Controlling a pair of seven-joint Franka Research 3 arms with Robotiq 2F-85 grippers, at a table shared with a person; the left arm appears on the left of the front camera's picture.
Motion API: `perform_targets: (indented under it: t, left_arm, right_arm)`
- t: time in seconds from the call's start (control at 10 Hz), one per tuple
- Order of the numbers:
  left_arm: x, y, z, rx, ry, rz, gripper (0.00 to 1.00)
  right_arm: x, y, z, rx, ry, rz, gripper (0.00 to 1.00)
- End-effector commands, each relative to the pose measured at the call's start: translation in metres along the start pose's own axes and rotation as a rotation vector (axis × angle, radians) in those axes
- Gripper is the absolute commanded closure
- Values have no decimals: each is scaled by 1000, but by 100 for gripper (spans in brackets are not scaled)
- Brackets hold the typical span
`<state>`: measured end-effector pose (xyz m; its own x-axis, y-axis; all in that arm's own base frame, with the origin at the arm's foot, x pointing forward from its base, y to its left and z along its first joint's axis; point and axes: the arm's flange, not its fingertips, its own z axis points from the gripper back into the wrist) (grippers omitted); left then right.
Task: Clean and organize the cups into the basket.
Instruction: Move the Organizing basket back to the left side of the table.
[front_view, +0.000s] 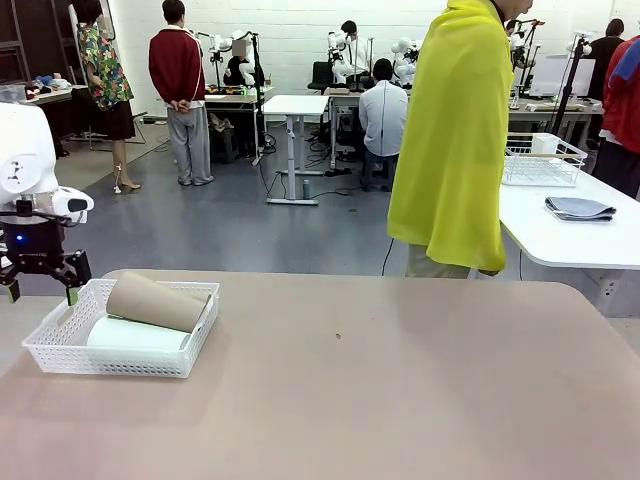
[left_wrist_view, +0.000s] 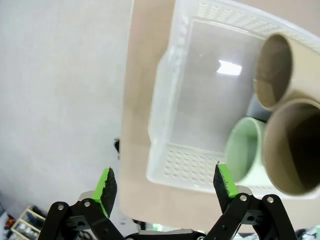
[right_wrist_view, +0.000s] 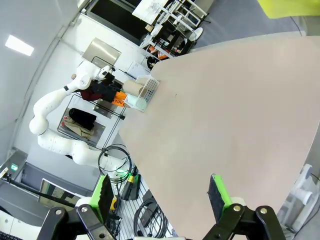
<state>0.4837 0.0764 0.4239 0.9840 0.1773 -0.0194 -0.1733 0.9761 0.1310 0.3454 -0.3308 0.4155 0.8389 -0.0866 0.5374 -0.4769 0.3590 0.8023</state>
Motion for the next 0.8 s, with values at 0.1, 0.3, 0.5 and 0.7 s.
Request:
perform_targets:
  t: [0.1,0.3,0.5,0.7]
  left_arm:
    - [-82,-24,65,-136,-68,122,0]
    - [-147,-21,105,-169,-129,120,0]
    - [-192,-23,129,-153,-154,98,0]
    - [-197,-44,121,-78,-237,137,0]
  right_arm:
    - [-3,1,-3,-11,-5,18,0]
    - [-3,1,-3,-11,-5,18,0]
    - [-3,1,-3,-11,-5,18,0]
    - [-3,1,-3,-11,-5,18,0]
